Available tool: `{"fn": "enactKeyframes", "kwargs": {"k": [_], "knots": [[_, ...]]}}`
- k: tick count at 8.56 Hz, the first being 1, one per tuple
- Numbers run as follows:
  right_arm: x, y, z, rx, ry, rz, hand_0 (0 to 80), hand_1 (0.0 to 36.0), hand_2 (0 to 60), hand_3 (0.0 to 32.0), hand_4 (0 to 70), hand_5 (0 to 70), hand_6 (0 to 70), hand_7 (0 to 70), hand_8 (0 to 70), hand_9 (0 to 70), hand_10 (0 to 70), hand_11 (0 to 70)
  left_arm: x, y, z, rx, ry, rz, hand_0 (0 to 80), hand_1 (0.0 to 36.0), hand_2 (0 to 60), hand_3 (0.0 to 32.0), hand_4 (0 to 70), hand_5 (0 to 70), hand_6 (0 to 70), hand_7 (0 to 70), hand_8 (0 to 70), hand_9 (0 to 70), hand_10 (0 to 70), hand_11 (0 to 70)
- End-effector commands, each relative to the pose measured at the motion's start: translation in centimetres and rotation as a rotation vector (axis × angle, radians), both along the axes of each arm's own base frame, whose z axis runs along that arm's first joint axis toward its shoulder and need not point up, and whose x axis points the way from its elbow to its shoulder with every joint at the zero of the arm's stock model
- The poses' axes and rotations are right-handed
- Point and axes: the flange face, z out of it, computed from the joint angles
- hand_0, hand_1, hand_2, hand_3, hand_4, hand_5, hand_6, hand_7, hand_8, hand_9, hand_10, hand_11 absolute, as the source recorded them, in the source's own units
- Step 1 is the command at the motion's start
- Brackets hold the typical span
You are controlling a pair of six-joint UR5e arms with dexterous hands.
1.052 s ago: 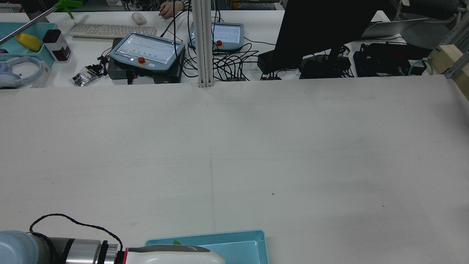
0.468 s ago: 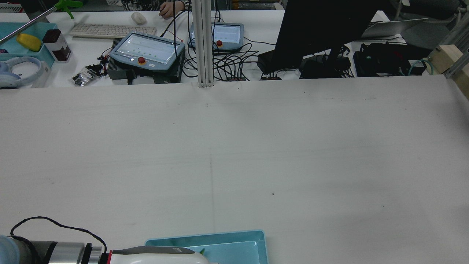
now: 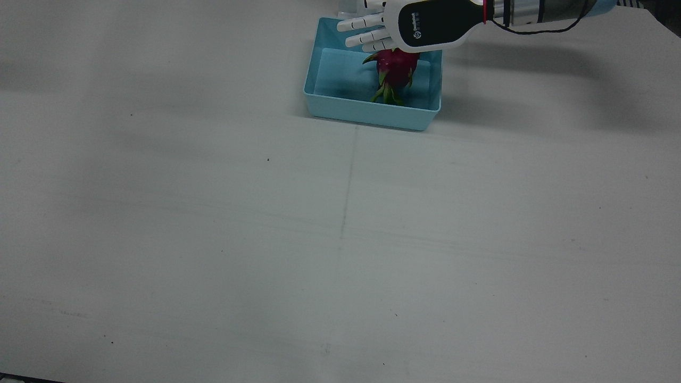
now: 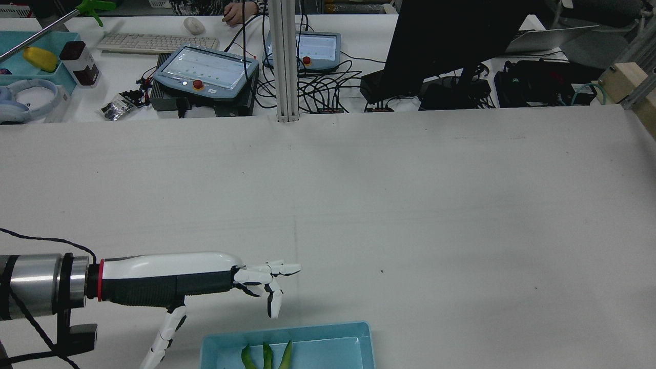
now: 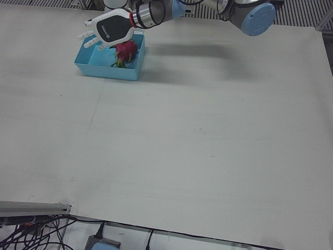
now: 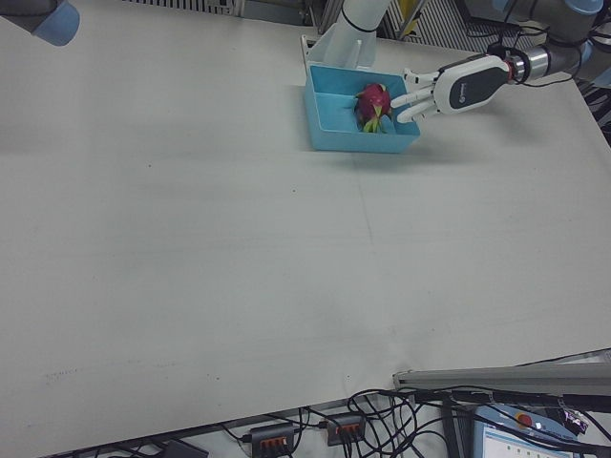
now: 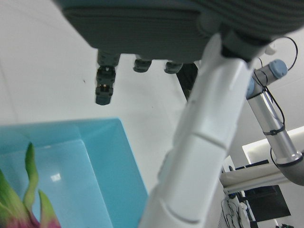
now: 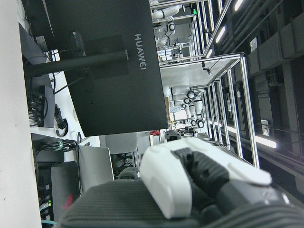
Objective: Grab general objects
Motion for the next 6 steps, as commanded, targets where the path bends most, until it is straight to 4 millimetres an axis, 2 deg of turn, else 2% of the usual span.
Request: {"fn": "enactKeyframes", "kwargs": {"k": [1, 2, 3, 4, 5, 6], "knots": [[0.0, 0.0, 0.0, 0.000, 0.000, 0.000, 0.0, 0.0, 0.0, 0.0, 0.0, 0.0, 0.0, 0.0, 0.0, 0.0, 0.0, 0.0, -13.7, -15.0, 5.7, -0.102, -0.062, -0.343, 75.9, 20.5, 0.0, 14.0, 1.5, 70.0, 4.8, 19.4, 16.0, 6.3, 4.7, 9.1], [0.0, 0.0, 0.0, 0.000, 0.000, 0.000, 0.0, 0.0, 0.0, 0.0, 0.0, 0.0, 0.0, 0.0, 0.0, 0.0, 0.0, 0.0, -18.7, -18.6, 7.5, -0.143, -0.053, -0.450, 80.0, 25.0, 0.0, 13.2, 7.7, 70.0, 8.1, 25.5, 17.2, 8.4, 8.7, 15.2], [0.0, 0.0, 0.0, 0.000, 0.000, 0.002, 0.0, 0.0, 0.0, 0.0, 0.0, 0.0, 0.0, 0.0, 0.0, 0.0, 0.0, 0.0, -22.0, -22.9, 11.4, -0.203, -0.051, -0.532, 80.0, 26.0, 0.0, 6.2, 16.3, 70.0, 13.7, 30.1, 19.8, 11.2, 12.1, 20.2], [0.0, 0.0, 0.0, 0.000, 0.000, 0.000, 0.0, 0.0, 0.0, 0.0, 0.0, 0.0, 0.0, 0.0, 0.0, 0.0, 0.0, 0.0, -24.1, -25.3, 14.1, -0.248, -0.035, -0.622, 80.0, 21.7, 0.0, 0.0, 22.4, 70.0, 18.2, 31.4, 21.9, 14.3, 14.6, 23.4], [0.0, 0.0, 0.0, 0.000, 0.000, 0.002, 0.0, 0.0, 0.0, 0.0, 0.0, 0.0, 0.0, 0.0, 0.0, 0.0, 0.0, 0.0, -25.3, -26.0, 20.2, -0.345, 0.040, -0.699, 80.0, 21.2, 0.0, 0.0, 25.0, 70.0, 23.3, 32.9, 17.0, 18.6, 21.3, 33.3], [0.0, 0.0, 0.0, 0.000, 0.000, 0.000, 0.0, 0.0, 0.0, 0.0, 0.0, 0.0, 0.0, 0.0, 0.0, 0.0, 0.0, 0.0, -26.9, -25.5, 22.7, -0.402, 0.081, -0.819, 78.8, 21.2, 0.0, 0.0, 25.4, 70.0, 24.0, 32.9, 13.8, 16.0, 19.1, 30.2]]}}
